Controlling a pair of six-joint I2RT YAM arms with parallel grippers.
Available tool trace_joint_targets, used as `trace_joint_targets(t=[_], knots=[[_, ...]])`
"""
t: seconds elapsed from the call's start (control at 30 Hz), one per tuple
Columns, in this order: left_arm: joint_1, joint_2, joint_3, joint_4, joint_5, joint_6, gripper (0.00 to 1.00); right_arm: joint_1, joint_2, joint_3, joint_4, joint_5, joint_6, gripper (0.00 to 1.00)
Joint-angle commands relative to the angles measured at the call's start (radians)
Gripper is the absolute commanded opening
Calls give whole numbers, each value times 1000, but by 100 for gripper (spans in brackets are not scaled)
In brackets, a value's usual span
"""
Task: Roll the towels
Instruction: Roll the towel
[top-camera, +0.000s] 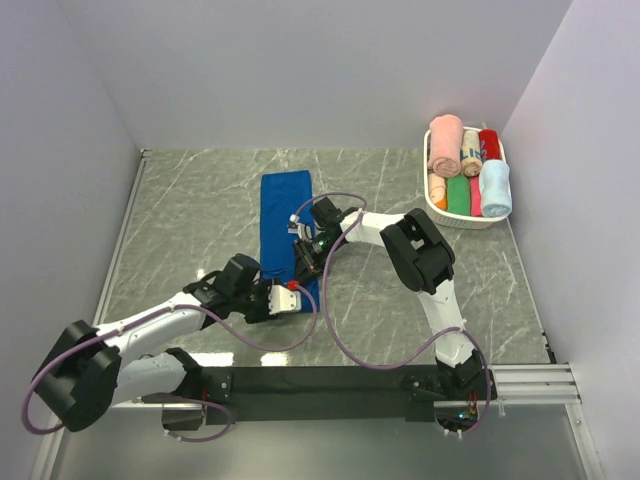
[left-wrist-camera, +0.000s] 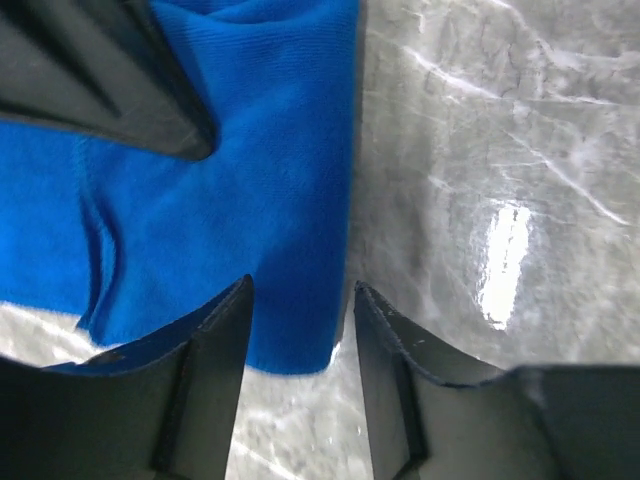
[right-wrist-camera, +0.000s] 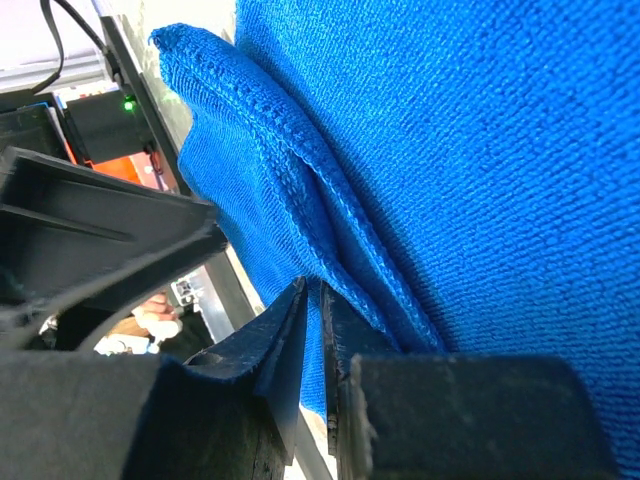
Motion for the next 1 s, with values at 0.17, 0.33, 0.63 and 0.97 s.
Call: trace_joint_targets(t=[0.17,0.33,0.63,0.97], knots=[[-32,144,-14,89,-30,99,38,-3,5,1,-70,102,-69,17],[-32,153,27,-35,13,109,14,-1,-15,-31,-79,115,-95,16],[-32,159,168,-262,176,6,1,-23,-119,26,-183,97,-155,24],[38,274,341,-344,239,-43,1,-106,-178,93,-277,114,-206,28]])
